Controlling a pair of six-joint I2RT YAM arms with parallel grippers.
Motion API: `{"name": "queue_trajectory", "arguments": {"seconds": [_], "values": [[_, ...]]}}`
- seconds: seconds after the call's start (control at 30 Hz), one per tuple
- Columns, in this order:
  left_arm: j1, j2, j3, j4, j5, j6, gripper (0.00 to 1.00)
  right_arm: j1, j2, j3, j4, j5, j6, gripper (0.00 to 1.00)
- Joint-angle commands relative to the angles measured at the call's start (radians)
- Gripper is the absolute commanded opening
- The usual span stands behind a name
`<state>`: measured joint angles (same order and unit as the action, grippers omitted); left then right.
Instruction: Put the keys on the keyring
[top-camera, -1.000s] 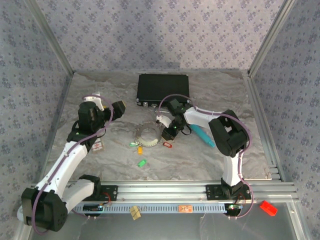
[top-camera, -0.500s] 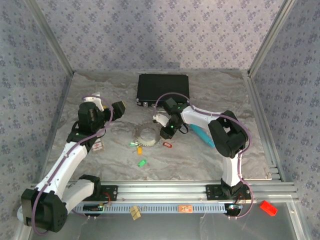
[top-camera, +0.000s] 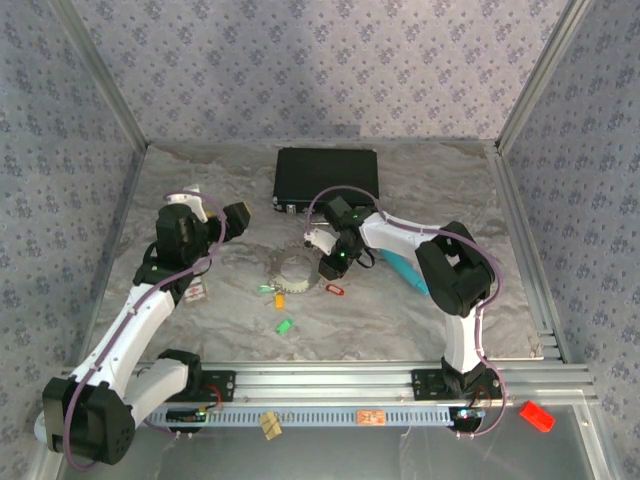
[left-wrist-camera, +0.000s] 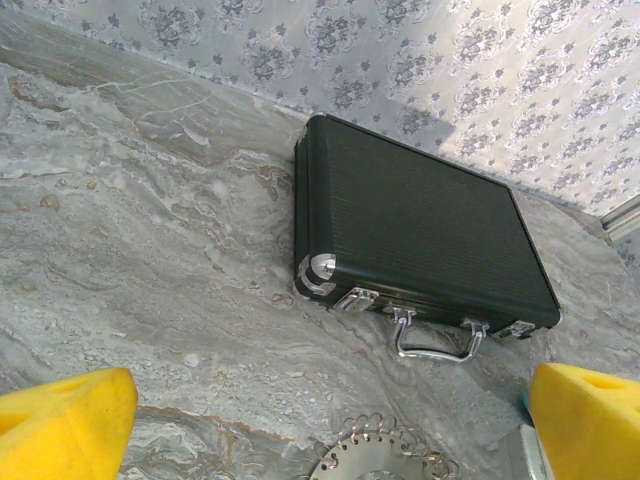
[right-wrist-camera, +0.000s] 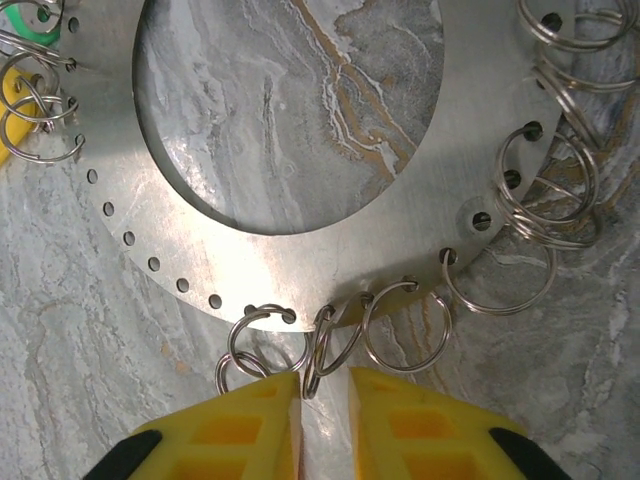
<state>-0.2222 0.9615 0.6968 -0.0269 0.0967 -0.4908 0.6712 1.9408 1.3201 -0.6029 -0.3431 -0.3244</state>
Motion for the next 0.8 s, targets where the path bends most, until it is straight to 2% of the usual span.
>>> {"name": "queue_trajectory", "arguments": {"seconds": [0.0,0.27,0.53,0.6,0.73,0.77], "values": [[0.007,-0.024,-0.013,-0.002,-0.008,0.011,1.00,0.008,-0.015,0.032,-0.017,0.019,0.016,0.24],[0.007,-0.031,-0.011,-0.007,-0.015,0.018,1.00,0.008,-0.082,0.012,0.028,0.070,0.032,0.29],[0.007,-0.032,-0.012,-0.011,-0.014,0.021,1.00,0.054,-0.041,0.053,0.006,0.132,0.040,0.29],[0.007,-0.036,-0.011,-0.015,-0.017,0.020,1.00,0.079,-0.039,0.069,0.006,0.180,0.058,0.29],[0.008,-0.038,-0.011,-0.018,-0.021,0.021,1.00,0.151,-0.042,0.102,0.006,0.352,0.144,0.30],[0.008,-0.038,-0.011,-0.018,-0.022,0.020,1.00,0.162,-0.033,0.120,-0.038,0.402,0.180,0.29]]}}
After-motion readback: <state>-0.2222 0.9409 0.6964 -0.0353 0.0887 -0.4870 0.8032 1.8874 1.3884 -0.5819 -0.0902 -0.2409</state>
